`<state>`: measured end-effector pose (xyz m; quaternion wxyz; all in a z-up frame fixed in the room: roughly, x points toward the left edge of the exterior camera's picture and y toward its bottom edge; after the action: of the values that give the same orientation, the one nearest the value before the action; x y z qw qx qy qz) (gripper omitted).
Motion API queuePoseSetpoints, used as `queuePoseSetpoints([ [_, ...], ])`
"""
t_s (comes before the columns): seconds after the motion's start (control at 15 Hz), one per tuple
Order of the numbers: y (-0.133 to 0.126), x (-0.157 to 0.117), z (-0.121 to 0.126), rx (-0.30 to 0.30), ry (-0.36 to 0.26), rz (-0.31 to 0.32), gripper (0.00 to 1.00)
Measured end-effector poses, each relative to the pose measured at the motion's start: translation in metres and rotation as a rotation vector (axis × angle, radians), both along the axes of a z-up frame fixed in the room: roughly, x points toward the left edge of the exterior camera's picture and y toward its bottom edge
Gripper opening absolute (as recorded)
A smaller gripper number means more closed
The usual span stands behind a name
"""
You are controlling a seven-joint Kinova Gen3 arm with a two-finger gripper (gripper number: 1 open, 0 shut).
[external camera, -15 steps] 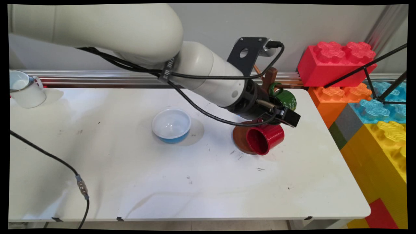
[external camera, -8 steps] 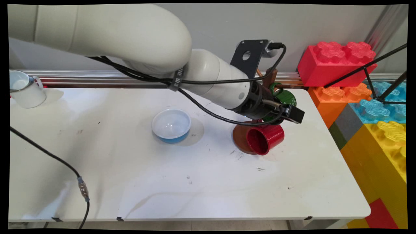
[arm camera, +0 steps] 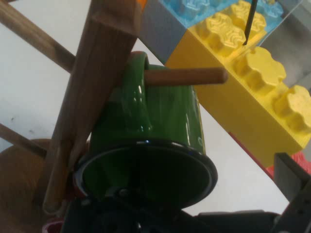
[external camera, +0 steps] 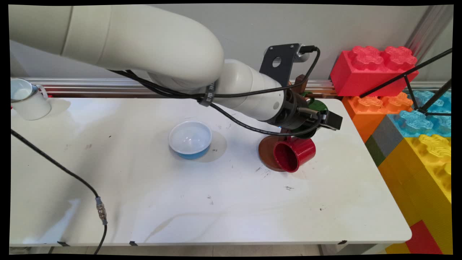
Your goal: Pick up the green mug from the rack
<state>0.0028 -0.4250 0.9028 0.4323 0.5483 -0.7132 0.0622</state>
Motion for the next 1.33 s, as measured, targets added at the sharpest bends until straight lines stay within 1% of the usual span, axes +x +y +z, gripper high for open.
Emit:
queuePoseSetpoints([
  [0.2, -0.001, -0.003, -0.004, 0.018, 0.022, 0.045, 1.0],
  [0.6, 0.001, -0.006, -0.011, 0.056, 0.069, 0.113, 1.0],
  [0.8, 0.002, -0.007, -0.012, 0.065, 0.1, 0.13, 1.0],
  [1.07, 0.004, -0.007, -0.013, 0.075, 0.174, 0.157, 1.0],
  [1.33, 0.006, -0.005, -0.016, 0.078, 0.212, 0.17, 1.0],
])
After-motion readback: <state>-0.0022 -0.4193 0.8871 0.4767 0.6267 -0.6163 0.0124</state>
